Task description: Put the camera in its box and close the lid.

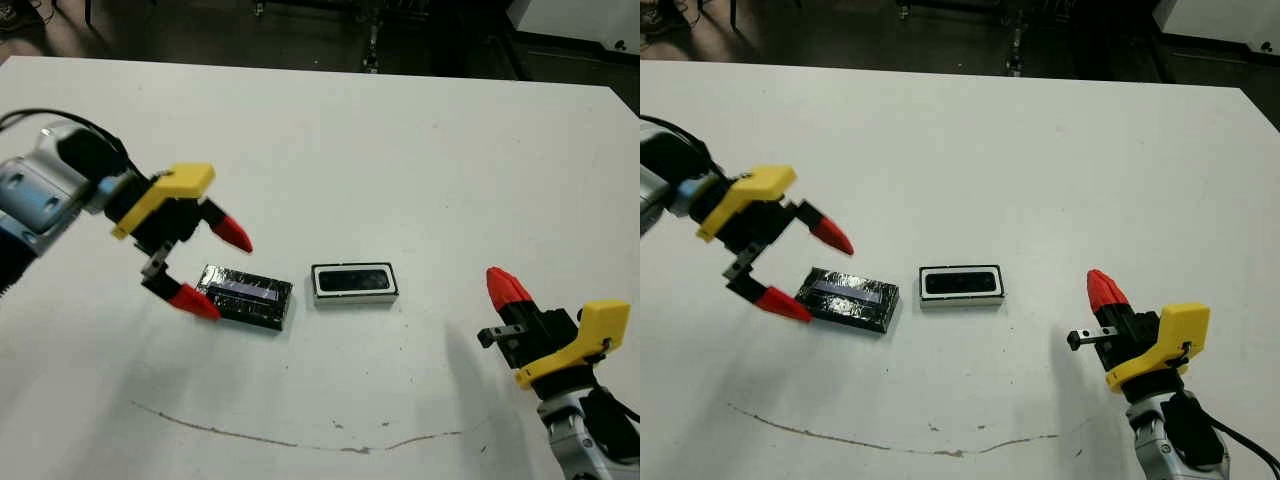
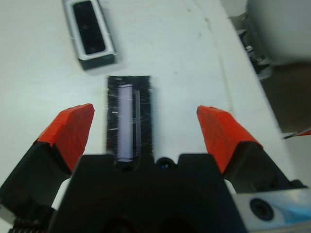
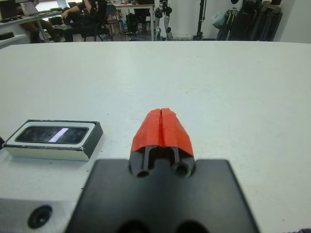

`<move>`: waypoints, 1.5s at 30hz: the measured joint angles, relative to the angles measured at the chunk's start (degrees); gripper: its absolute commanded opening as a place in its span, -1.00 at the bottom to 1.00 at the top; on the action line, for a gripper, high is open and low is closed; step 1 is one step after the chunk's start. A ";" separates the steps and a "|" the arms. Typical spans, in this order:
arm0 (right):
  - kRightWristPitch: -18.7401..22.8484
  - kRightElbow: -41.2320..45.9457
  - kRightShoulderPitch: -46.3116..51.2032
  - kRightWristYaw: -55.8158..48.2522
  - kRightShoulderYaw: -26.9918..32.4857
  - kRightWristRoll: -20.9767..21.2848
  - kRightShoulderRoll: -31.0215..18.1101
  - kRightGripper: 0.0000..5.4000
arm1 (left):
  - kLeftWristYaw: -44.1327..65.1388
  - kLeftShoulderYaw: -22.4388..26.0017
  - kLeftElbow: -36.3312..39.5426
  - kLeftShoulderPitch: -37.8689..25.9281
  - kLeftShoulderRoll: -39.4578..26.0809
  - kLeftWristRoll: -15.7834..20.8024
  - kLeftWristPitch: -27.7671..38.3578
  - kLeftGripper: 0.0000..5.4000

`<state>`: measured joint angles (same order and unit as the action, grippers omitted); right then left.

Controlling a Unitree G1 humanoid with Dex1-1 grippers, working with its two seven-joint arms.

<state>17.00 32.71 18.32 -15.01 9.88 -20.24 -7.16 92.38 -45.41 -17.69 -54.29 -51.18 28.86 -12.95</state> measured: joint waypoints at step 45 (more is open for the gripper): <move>0.94 -0.12 0.18 0.04 -1.64 -0.52 -1.21 -0.99 | 0.01 0.05 -5.74 -0.07 6.05 -8.32 3.70 1.00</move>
<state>17.94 32.60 18.51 -14.97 8.24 -20.76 -8.36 92.39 -45.35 -23.43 -54.36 -45.13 20.54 -9.26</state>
